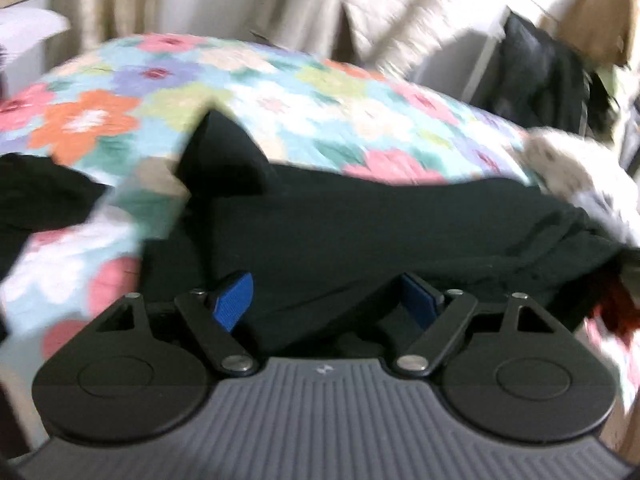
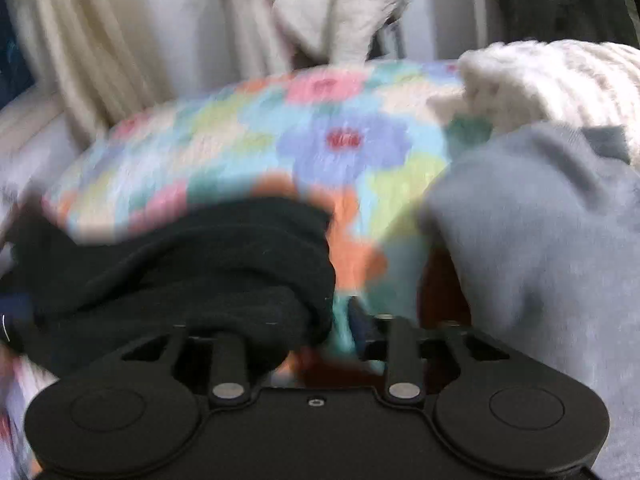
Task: Fold clothes
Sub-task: 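Grasp the trouser fabric with the right gripper and pull it flat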
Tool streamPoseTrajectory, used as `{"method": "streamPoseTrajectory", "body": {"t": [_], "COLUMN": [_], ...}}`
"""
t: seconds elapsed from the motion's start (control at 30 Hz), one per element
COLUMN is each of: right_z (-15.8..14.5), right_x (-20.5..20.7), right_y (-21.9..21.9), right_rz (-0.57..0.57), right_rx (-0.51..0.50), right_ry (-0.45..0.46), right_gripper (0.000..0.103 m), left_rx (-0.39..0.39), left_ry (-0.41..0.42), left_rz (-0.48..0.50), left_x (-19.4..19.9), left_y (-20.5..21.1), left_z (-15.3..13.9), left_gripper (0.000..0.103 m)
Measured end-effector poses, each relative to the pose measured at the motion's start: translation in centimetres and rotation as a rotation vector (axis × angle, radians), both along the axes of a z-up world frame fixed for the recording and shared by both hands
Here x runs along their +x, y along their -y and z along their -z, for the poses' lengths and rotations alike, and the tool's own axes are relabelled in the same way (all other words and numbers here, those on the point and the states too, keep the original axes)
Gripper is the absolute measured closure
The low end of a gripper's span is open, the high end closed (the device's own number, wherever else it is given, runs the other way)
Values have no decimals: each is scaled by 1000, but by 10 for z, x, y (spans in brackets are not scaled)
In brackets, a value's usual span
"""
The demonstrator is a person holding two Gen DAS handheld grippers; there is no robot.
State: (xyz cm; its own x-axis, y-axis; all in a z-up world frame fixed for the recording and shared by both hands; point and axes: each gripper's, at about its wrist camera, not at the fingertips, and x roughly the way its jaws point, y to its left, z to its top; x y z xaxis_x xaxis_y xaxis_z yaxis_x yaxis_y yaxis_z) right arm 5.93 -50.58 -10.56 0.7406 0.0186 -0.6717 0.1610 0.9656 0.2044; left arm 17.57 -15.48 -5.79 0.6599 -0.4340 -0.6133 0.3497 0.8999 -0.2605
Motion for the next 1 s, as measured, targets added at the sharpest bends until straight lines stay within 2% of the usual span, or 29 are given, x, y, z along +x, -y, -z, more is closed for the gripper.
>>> {"method": "streamPoseTrajectory", "body": {"t": [0.13,0.23,0.3,0.4,0.5,0.57,0.63,0.67,0.7,0.73,0.77,0.87,0.9,0.93,1.0], "right_z": [-31,-53,-57,-50,-26,-16,-9,-7,-5,-1,2,5,1,-4,-19], "right_x": [-18,-34,-37,-23,7,19,31,36,34,35,38,36,34,33,27], "right_y": [-15,-22,-22,-31,-47,-60,-69,-73,-76,-79,-81,-84,-85,-83,-77], "right_rz": [-127,-235,-241,-253,-323,-358,-364,-368,-374,-377,-378,-384,-381,-369,-331], "right_rx": [0,15,-17,-168,-336,-395,-443,-464,-494,-524,-554,-593,-592,-580,-537], "right_ry": [140,257,307,303,232,203,203,206,206,202,197,200,208,219,274], "right_gripper": [60,59,59,59,59,59,59,59,59,59,59,62,80,91,98], "left_rx": [33,-55,-79,-53,-26,-1,37,53,67,86,93,5,-22,-47,-75], "left_ry": [58,56,59,71,65,63,60,64,70,74,77,107,136,166,237], "left_rz": [-131,-141,-118,-85,-17,28,63,75,85,95,101,103,106,111,126], "left_x": [-3,3,7,9,9,12,16,15,15,14,12,4,1,-2,-3], "left_y": [-27,-51,-55,-46,-28,-14,0,4,8,11,11,4,3,2,4], "left_z": [-12,-23,-24,-18,-9,-3,6,10,13,14,12,-10,-21,-32,-58], "left_gripper": [22,21,19,19,19,14,15,24,37,69,90,93,93,93,93]}}
